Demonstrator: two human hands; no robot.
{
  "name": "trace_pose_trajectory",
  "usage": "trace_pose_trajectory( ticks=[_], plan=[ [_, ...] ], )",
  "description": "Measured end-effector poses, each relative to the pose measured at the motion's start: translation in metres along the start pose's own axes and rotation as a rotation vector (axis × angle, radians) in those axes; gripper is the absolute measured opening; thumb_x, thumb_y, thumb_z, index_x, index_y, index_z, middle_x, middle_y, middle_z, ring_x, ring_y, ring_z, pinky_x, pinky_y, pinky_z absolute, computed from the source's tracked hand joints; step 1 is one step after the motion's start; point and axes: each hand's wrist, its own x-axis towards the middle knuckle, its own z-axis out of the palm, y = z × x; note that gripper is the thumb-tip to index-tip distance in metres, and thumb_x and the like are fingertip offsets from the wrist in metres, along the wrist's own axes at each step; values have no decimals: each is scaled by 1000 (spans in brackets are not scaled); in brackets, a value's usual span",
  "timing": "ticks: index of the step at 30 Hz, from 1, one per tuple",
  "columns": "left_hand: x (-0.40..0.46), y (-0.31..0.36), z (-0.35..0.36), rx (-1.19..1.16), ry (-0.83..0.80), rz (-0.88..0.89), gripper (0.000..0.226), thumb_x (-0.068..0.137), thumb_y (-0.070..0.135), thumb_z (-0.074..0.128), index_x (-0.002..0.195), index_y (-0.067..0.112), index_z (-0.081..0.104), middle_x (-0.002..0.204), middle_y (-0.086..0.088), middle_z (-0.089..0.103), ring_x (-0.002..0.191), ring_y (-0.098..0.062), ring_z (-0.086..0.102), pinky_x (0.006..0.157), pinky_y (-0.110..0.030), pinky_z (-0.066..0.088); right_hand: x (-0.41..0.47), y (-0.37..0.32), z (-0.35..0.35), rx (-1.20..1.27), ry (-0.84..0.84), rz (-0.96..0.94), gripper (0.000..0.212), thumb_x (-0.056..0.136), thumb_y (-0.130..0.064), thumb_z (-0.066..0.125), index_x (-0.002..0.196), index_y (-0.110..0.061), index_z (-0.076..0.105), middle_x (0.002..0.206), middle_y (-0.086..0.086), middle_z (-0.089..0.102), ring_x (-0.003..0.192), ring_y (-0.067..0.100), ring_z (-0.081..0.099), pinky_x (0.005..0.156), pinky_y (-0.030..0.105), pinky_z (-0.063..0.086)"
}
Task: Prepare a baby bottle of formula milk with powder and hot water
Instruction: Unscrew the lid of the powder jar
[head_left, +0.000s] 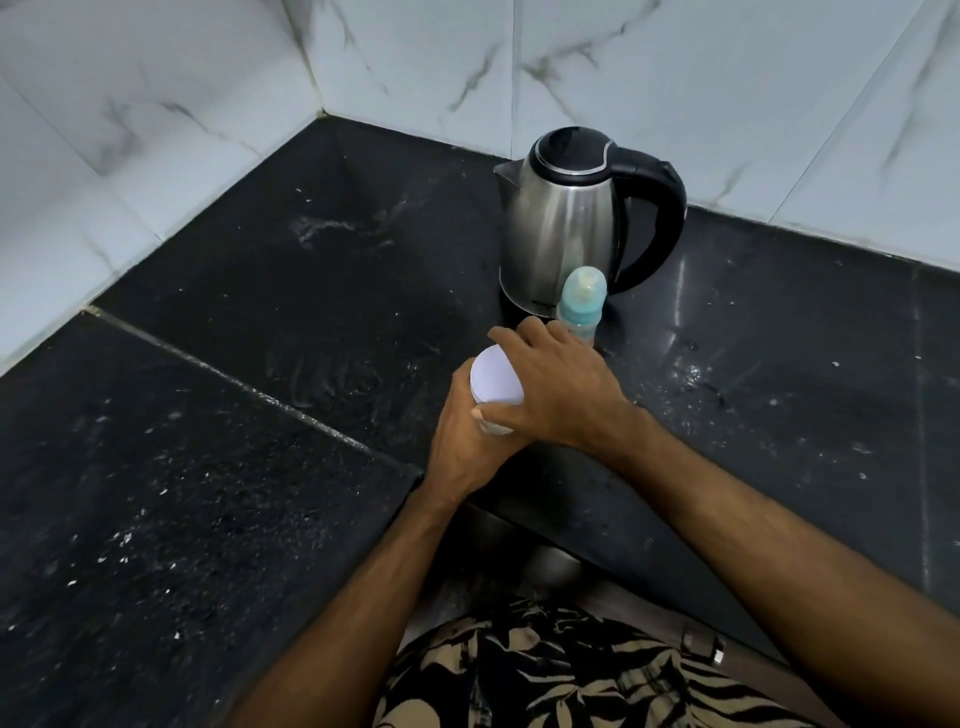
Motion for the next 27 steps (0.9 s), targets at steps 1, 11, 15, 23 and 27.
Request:
trace_pose_trajectory(
  ticks=[1,11,15,23,27],
  plan=[
    [2,6,-3,31,-78,5,90,76,26,86,148,18,33,146,0,46,124,1,46,94,1,33,2,-1,-2,-30,-25,5,85,80,-68,61,146,-21,36,137,3,47,120,25,49,93,38,46],
    [0,11,-24,-14,-148,2,95,64,23,94,138,39,34,125,22,49,121,-2,49,101,-24,41,15,5,-6,-32,-149,-90,76,79,-69,61,129,-14,49,123,6,47,94,24,58,76,34,47],
    [1,18,-24,2,-160,-5,99,67,21,92,149,21,37,141,5,50,132,-12,48,110,-32,39,19,9,-5,-39,-148,-149,73,78,-70,62,120,-11,54,114,5,47,88,24,58,79,38,51],
    [6,14,-30,56,-209,-27,78,57,31,94,120,36,49,120,10,61,111,-10,61,97,-27,48,23,21,-16,41,-218,-348,67,76,-57,69,132,-26,49,109,-9,37,93,10,45,79,27,45],
    [7,5,-27,80,-210,47,80,65,24,91,132,16,48,112,3,59,112,-21,61,90,-24,46,18,25,-20,9,-241,-373,76,77,-57,66,144,-35,37,130,-5,42,110,14,47,89,33,48]
  ],
)
